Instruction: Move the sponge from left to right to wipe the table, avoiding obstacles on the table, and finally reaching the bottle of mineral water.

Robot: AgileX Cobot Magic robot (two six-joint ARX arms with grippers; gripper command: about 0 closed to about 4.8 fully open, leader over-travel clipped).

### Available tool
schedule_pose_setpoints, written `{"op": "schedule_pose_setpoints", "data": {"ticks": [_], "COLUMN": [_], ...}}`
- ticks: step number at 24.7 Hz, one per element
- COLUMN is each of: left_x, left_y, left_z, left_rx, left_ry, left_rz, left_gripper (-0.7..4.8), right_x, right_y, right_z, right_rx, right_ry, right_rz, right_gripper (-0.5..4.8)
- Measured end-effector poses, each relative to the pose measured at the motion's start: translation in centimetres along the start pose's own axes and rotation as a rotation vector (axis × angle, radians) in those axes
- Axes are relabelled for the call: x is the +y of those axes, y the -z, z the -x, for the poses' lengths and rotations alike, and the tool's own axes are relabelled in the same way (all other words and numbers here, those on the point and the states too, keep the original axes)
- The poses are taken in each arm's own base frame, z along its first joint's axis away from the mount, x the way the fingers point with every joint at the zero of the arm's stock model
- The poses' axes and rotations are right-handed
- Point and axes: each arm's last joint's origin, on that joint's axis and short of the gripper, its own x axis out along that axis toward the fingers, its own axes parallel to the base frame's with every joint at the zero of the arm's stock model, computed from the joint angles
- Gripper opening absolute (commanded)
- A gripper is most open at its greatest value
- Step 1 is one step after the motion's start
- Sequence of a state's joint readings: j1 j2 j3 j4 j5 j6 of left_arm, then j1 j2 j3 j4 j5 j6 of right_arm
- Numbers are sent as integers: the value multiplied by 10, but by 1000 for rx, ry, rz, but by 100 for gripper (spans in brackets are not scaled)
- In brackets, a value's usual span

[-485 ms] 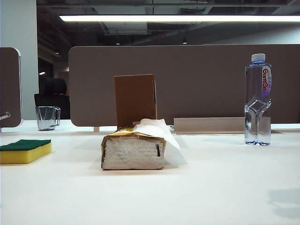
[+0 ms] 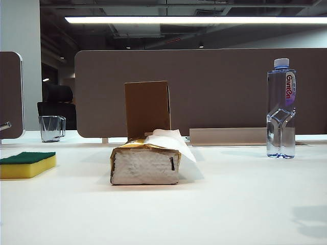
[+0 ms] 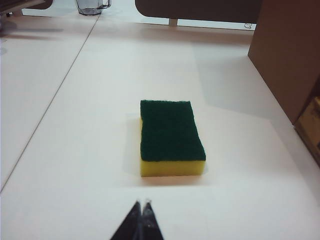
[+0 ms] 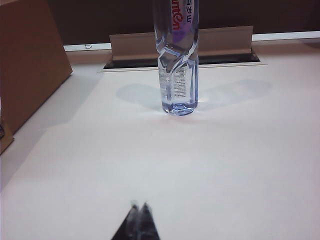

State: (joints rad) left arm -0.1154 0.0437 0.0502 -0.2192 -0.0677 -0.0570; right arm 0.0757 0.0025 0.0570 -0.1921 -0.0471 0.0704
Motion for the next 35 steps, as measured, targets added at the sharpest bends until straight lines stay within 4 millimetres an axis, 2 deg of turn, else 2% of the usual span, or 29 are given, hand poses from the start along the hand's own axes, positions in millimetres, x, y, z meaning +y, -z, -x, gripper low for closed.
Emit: {"op": "schedule_pose_setpoints", "data": {"ticks": [3,5,6,7,8,9,10,11,13,14,15,16,17,18,20,24,27,31,32,35], "left_x": [-1,-4,-5,-6,-7,-7,-7,-7,-7,-7,-7,-7,-7,-7,-8,-11,-12,-15,-15,-16], "left_y": [-5,-18,-25,-44,-53,-66,-70,-76,-85,-89,-95,-98,-106,-111,-131,-160,-180,-187,-186,-183], "left_z": [0,3,5,13,17,24,27,31,37,40,45,48,54,57,61,45,40,28,25,7], "left_rx": [-46,-153,-197,-310,-359,-410,-420,-428,-431,-433,-435,-432,-423,-413,-353,-241,-235,-188,-175,-98], "left_ry": [16,109,142,187,195,192,186,178,172,172,172,172,171,171,168,173,183,216,218,222], "left_rz": [17,31,29,25,24,24,24,26,25,25,27,27,25,26,26,25,24,65,68,88], "left_gripper": [-4,2,67,127,214,268,350,382,390,419,425,436,436,436,462,479,479,479,479,479], "right_x": [0,2,2,4,4,5,5,5,6,6,7,7,7,7,8,9,10,12,13,15], "right_y": [-1,-6,-8,-16,-20,-27,-31,-36,-43,-45,-48,-50,-53,-55,-66,-76,-86,-106,-110,-138], "right_z": [0,0,1,2,4,6,8,10,13,14,16,16,18,20,26,32,39,46,47,44], "right_rx": [-8,-59,-82,-137,-161,-186,-200,-217,-237,-246,-256,-259,-261,-266,-286,-283,-303,-306,-299,-260], "right_ry": [-3,-45,-63,-93,-99,-102,-104,-107,-112,-113,-114,-115,-117,-121,-135,-138,-142,-142,-141,-152], "right_rz": [-2,0,1,0,-6,-18,-26,-42,-55,-56,-58,-58,-77,-96,-171,-185,-183,-183,-184,-188], "right_gripper": [-1,-1,0,3,46,73,101,109,109,120,130,185,208,225,225,226,235,294,325,329]}}
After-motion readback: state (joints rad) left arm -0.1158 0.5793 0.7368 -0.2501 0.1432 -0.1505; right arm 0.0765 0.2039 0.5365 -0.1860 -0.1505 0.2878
